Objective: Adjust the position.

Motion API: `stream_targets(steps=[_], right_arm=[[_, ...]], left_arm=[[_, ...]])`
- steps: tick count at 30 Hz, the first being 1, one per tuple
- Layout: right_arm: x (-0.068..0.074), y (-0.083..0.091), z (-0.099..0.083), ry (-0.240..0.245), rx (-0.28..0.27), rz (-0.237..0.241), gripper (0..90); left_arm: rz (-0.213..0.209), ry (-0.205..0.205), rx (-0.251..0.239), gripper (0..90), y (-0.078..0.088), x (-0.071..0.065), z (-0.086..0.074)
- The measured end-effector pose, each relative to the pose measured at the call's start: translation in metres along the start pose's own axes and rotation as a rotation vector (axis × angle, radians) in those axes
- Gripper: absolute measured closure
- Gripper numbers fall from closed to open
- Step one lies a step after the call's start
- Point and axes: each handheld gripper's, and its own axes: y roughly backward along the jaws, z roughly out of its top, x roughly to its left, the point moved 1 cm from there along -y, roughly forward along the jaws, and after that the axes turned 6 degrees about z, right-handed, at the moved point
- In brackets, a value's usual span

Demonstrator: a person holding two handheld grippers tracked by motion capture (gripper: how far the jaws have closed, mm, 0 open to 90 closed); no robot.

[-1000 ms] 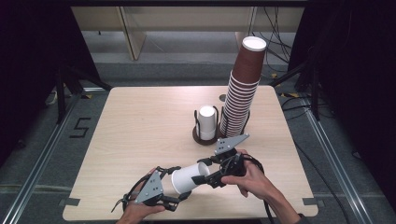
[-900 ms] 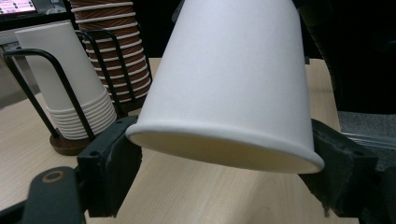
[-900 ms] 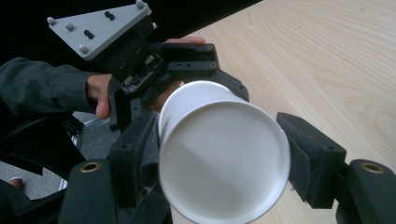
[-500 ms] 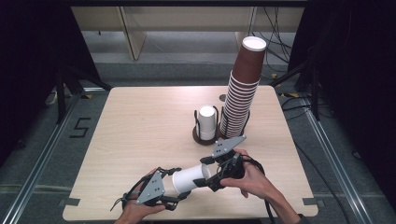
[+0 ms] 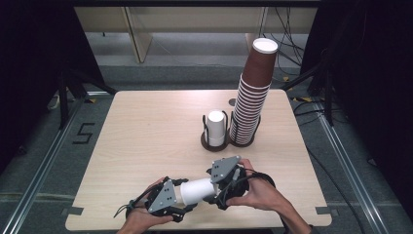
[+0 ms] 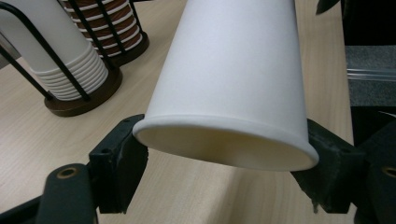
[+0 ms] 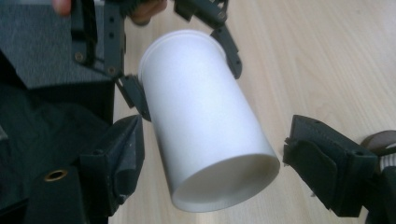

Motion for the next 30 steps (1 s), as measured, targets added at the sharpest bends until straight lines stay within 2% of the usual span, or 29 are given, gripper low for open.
stream_targets(steps=[4,8,11,16,18,21,22,24,26,28,30], right_arm=[[0.003,-0.007,-0.001,0.039,0.064,0.014,20.9],[0.005,-0.013,-0.002,0.075,0.101,0.033,23.3],[0.006,-0.018,-0.003,0.101,0.122,0.055,28.2],[0.006,-0.022,-0.005,0.109,0.149,0.062,30.4],[0.008,-0.022,-0.006,0.094,0.162,0.060,32.3],[0.007,-0.022,-0.006,0.093,0.166,0.069,32.6],[0.008,-0.022,-0.007,0.075,0.150,0.084,32.4],[0.003,-0.021,-0.007,0.114,0.142,0.086,32.1],[0.002,-0.019,-0.008,0.107,0.124,0.096,32.1],[-0.001,-0.016,-0.010,0.120,0.096,0.111,32.3],[-0.003,-0.014,-0.013,0.097,0.064,0.123,32.3]], left_arm=[[-0.023,-0.029,0.008,23.6,0.000,-0.004,0.002],[-0.030,-0.033,0.004,23.6,-0.001,-0.005,0.003],[-0.036,-0.043,0.018,23.5,-0.001,-0.005,0.002],[-0.046,-0.044,0.021,23.5,0.000,-0.005,0.002],[-0.051,-0.060,0.030,23.5,0.000,-0.005,0.002],[-0.064,-0.027,0.013,22.2,0.000,-0.004,0.001],[-0.064,-0.023,0.011,21.1,0.000,-0.003,0.000],[-0.062,0.006,-0.022,19.2,0.000,-0.002,-0.002],[-0.072,0.061,-0.089,16.0,0.000,0.000,-0.003],[-0.073,0.092,-0.131,14.8,0.002,0.001,-0.003],[-0.077,0.106,-0.171,14.9,0.005,0.002,-0.002]])
